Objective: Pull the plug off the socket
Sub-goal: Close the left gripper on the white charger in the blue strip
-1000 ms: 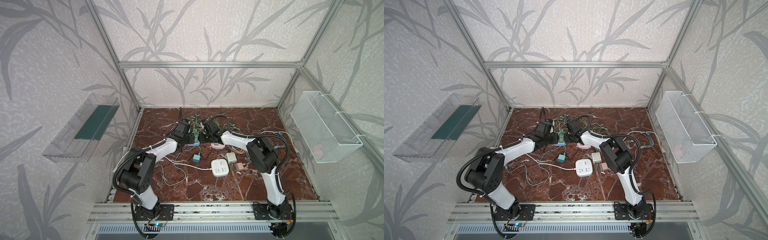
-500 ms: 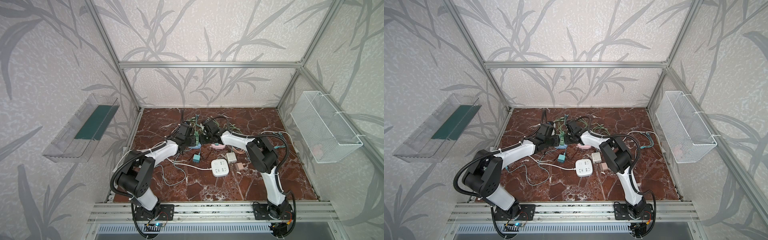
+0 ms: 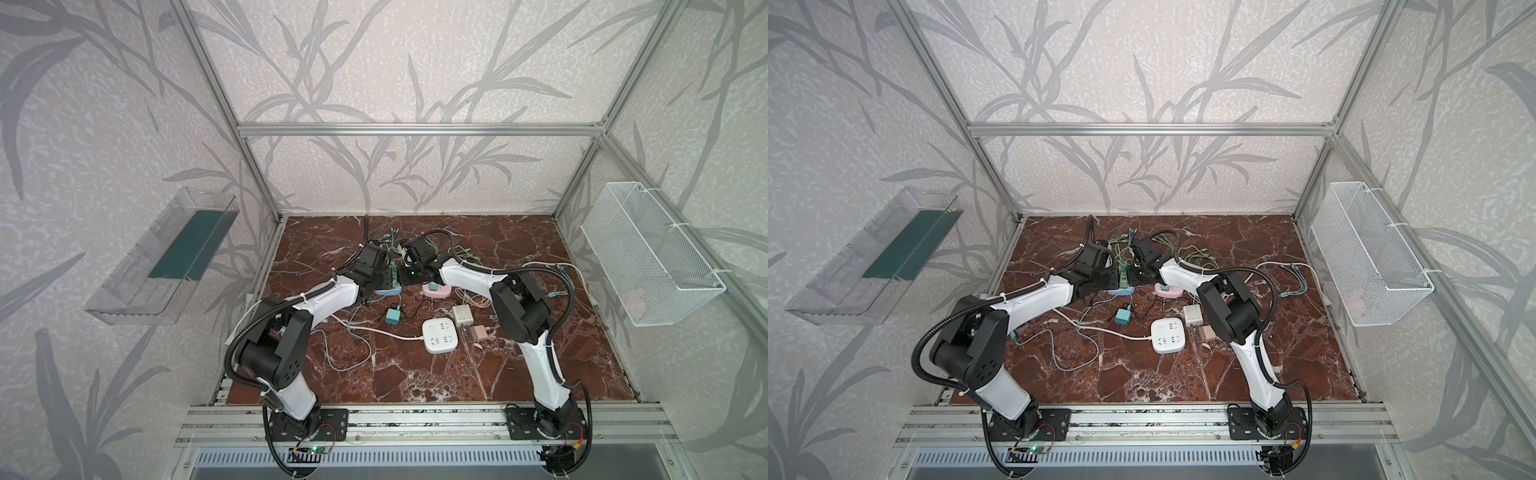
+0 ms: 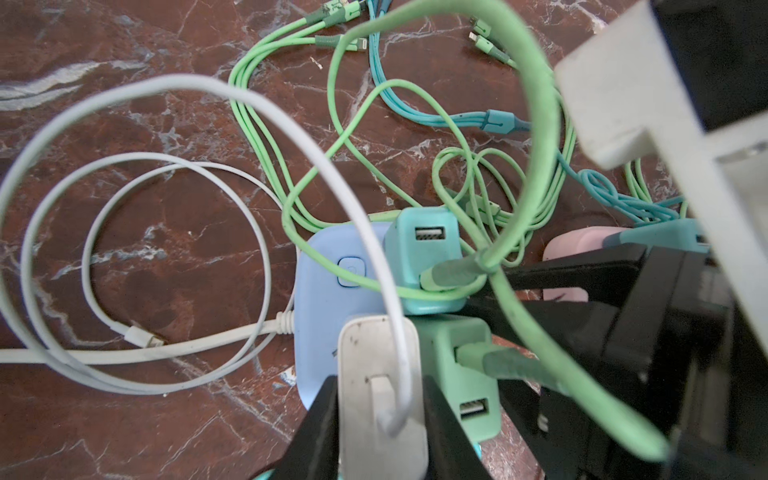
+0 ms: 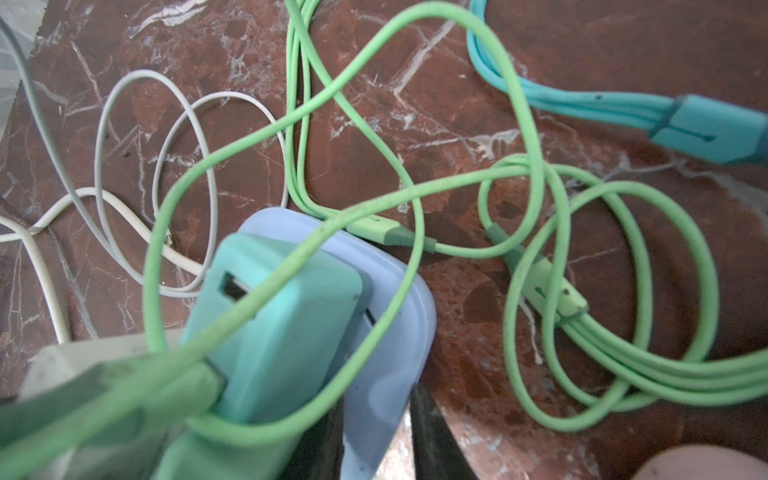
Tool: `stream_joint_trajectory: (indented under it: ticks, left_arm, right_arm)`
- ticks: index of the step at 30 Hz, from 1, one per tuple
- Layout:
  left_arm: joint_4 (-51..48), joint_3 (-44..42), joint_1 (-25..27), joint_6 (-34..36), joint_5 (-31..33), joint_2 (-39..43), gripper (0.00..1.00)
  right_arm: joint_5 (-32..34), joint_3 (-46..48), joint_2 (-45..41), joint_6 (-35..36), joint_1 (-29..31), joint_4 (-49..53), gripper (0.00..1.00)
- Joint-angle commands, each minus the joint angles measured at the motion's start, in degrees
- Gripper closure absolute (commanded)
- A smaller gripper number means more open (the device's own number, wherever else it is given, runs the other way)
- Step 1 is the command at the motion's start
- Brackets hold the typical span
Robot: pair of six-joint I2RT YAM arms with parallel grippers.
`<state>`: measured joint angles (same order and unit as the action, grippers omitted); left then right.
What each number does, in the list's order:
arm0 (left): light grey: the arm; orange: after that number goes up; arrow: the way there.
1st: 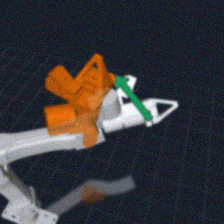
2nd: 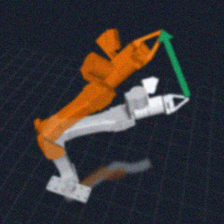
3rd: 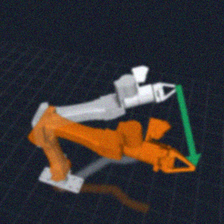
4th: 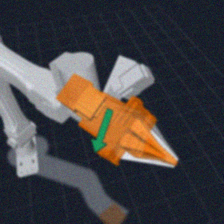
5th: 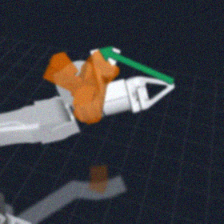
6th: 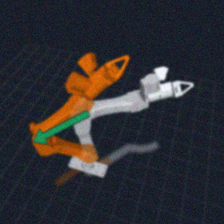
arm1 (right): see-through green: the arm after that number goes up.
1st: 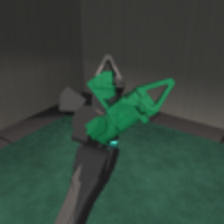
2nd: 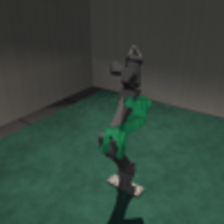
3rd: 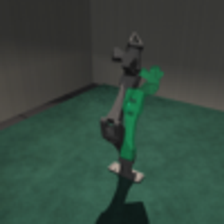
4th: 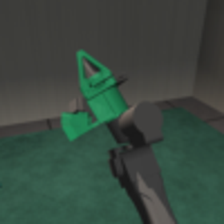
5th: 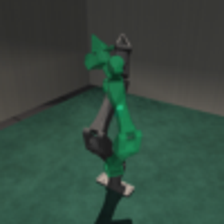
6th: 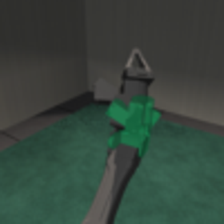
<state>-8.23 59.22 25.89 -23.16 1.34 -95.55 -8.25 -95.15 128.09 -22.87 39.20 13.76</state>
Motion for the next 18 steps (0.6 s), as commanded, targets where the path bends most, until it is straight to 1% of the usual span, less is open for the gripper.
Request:
stream_joint_trajectory:
  ticks: [1, 9, 18]
  left_arm:
    - [1.3, 2.7, 1.1, -0.6, -0.7, 0.2, 0.69]
    - [2.7, 2.6, 0.8, -0.7, -2.4, 2.1, 0.69]
    - [1.3, 2.8, 0.7, -0.2, -1.5, 2.7, 0.69]
  right_arm:
    - [0.1, -0.3, 4.1, 2.0, 0.1, 5.8, 0.73]
    - [2.9, -1.0, 5.3, 5.3, 0.1, 8.1, 0.72]
    - [4.4, -1.2, 5.7, 7.3, 0.0, 10.5, 0.72]
